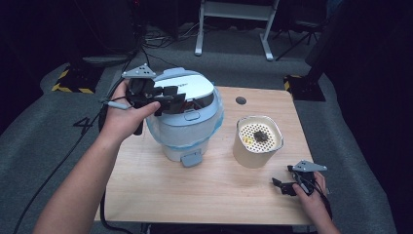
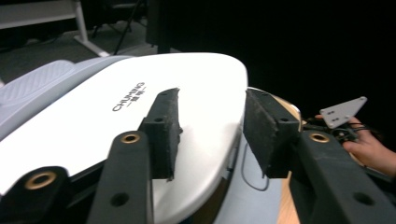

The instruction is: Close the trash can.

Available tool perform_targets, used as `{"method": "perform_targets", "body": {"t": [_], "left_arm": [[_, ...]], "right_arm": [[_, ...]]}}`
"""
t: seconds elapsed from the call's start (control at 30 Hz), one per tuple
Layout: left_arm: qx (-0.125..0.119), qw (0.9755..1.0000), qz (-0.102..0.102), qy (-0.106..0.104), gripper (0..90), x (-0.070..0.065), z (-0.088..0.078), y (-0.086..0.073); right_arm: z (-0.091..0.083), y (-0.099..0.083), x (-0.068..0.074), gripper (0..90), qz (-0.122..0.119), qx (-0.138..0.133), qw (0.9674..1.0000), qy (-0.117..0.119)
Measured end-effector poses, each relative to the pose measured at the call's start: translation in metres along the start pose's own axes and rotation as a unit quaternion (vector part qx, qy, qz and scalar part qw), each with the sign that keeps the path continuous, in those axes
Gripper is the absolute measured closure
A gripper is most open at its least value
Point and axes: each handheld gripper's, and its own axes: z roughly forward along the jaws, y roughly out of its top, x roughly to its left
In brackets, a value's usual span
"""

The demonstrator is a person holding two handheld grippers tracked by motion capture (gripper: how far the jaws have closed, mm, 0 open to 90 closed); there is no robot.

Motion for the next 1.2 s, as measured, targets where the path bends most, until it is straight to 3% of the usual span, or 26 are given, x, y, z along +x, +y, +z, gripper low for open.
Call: {"method": "perform_targets", "body": {"t": [0.23,0.4,0.5,0.67,0.83,1.2], "left_arm": [[0.013,0.9998,-0.008,0.013,65.9,0.000,0.010,-0.007],[0.026,0.9993,0.013,0.025,66.8,-0.002,0.017,-0.012],[0.019,0.9991,0.026,0.027,67.3,-0.002,0.020,-0.014],[0.015,0.9964,0.065,0.052,70.4,-0.008,0.024,-0.017],[0.020,0.9944,0.070,0.077,73.1,-0.015,0.026,-0.016],[0.023,0.9930,0.080,0.084,82.0,-0.017,0.029,-0.015]], "right_arm": [[0.000,0.000,0.000,10.7,0.000,0.000,1.0000,0.000],[0.000,0.000,0.000,10.7,0.000,0.000,1.0000,0.000],[0.000,0.000,0.000,10.7,0.000,0.000,1.0000,0.000],[0.000,0.000,0.000,10.7,0.000,0.000,1.0000,0.000],[0.000,0.000,0.000,10.7,0.000,0.001,1.0000,0.000],[0.000,0.000,0.000,10.4,-0.002,0.000,1.0000,0.001]]}}
